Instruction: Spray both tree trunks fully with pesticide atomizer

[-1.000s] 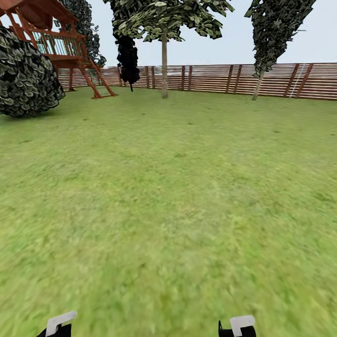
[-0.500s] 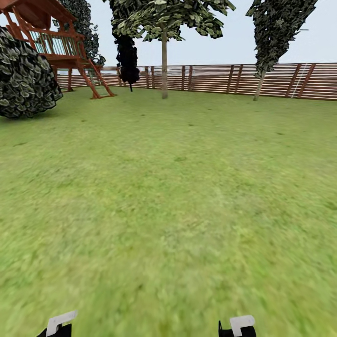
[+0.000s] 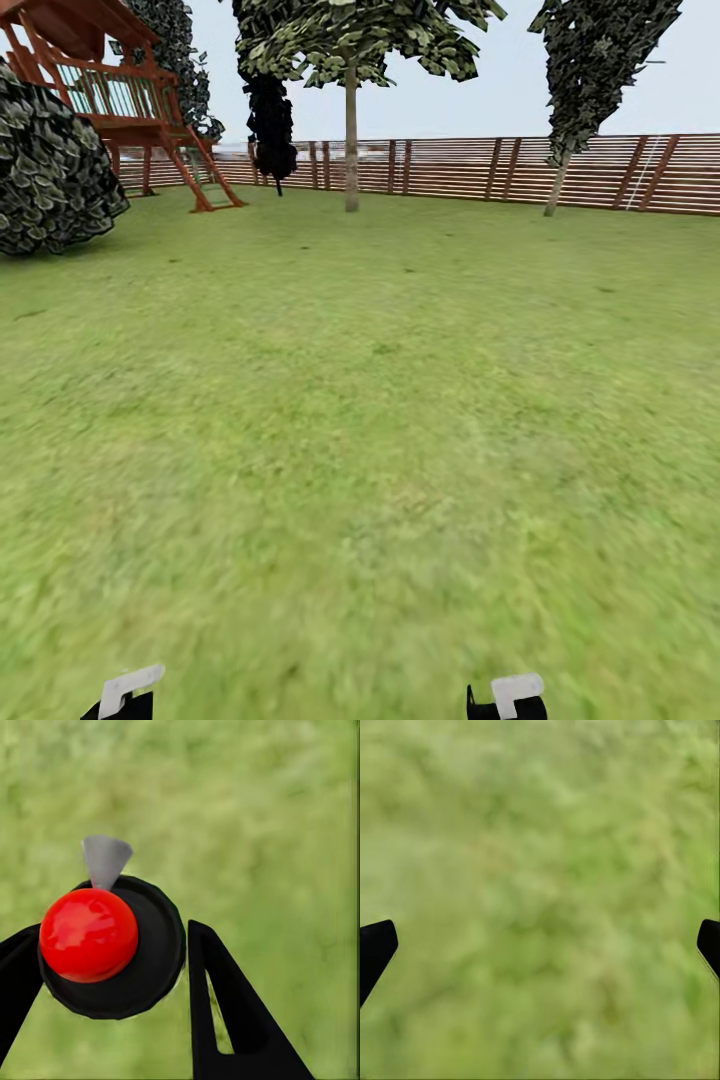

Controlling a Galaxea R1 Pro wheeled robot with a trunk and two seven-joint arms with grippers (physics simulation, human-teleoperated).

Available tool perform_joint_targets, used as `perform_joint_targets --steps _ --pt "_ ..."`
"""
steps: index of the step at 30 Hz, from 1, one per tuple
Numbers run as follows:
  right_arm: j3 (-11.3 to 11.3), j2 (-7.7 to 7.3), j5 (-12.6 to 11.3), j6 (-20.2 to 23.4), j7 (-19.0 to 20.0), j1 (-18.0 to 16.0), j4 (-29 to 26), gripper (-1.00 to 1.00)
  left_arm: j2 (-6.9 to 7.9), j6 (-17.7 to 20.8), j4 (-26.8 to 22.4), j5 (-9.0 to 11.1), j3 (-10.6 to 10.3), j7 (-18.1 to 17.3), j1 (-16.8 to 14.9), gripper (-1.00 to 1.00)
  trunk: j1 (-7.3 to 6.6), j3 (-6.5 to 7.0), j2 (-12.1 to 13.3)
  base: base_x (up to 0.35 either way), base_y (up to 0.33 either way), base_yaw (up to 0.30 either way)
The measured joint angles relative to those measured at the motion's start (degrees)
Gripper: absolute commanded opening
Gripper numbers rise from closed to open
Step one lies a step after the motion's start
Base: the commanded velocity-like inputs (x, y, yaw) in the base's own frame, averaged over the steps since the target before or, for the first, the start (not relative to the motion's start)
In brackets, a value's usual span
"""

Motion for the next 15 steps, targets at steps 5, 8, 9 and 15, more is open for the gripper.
perform_joint_targets --steps 5,8,9,15 --pt "0.00 0.00 0.00 -0.03 0.00 0.00 0.00 1.00 -0.01 -0.01 0.05 -0.03 0.00 0.02 0.00 -1.00 0.00 0.00 0.00 0.337 0.000 0.000" --pt "0.00 0.00 0.00 0.00 0.00 0.00 0.00 1.00 0.00 -0.01 0.06 0.00 0.01 0.01 0.00 -1.00 0.00 0.00 0.00 0.337 0.000 0.000" --pt "0.00 0.00 0.01 0.00 0.00 0.00 0.00 1.00 0.00 -0.01 0.06 -0.01 0.01 -0.02 0.00 -1.00 0.00 0.00 0.00 0.337 0.000 0.000" --pt "0.00 0.00 0.01 0.00 0.00 0.00 0.00 1.00 -0.06 -0.02 0.07 -0.07 -0.01 -0.06 0.00 -1.00 0.00 0.00 0.00 0.337 0.000 0.000"
